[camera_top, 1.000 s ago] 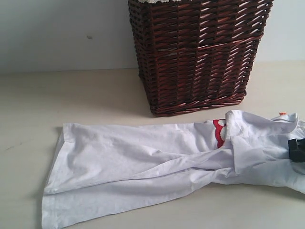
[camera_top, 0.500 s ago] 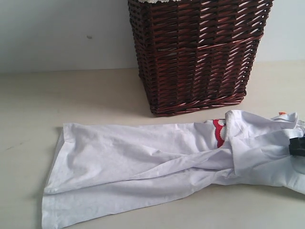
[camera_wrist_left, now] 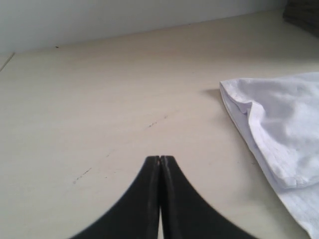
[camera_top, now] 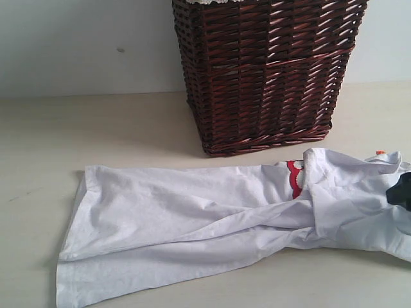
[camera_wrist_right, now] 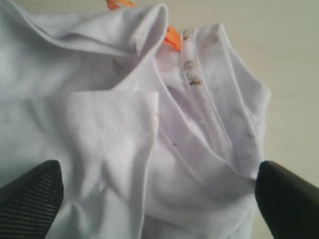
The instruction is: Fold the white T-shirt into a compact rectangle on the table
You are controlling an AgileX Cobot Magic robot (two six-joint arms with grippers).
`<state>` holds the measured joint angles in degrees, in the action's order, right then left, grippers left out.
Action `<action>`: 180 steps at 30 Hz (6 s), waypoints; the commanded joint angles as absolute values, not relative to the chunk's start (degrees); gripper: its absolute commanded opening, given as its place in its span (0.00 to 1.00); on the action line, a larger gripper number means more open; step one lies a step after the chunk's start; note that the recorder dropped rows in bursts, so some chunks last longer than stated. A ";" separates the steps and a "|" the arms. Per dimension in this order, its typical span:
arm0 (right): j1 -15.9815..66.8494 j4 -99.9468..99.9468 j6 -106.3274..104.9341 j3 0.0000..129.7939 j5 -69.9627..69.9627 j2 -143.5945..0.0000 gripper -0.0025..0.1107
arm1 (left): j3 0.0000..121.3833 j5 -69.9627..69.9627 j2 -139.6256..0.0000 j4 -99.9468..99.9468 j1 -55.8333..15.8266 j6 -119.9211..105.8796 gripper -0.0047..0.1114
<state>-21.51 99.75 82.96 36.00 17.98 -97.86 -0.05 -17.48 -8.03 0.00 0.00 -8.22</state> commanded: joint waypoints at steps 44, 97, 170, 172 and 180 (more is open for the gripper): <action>-27.89 99.95 86.27 40.43 26.70 -101.91 0.02 | 0.00 -17.36 -7.76 0.45 0.07 -8.31 0.04; -35.85 99.95 81.44 40.43 34.61 -85.02 0.02 | 0.00 -17.36 -7.76 0.45 0.07 -8.31 0.04; 26.54 68.19 46.38 43.99 7.67 -98.96 0.15 | 0.00 -17.36 -7.76 0.45 0.07 -8.31 0.04; 26.54 68.19 46.16 43.99 5.90 -102.23 0.04 | 0.00 -17.36 -7.76 0.45 0.07 -8.31 0.04; 22.37 68.19 39.78 42.76 -2.67 -107.77 0.02 | 0.00 -17.36 -7.76 0.45 0.07 -8.31 0.04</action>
<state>25.16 67.80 43.44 43.97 1.50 -106.91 -0.05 -17.58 -8.03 0.00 0.00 -8.22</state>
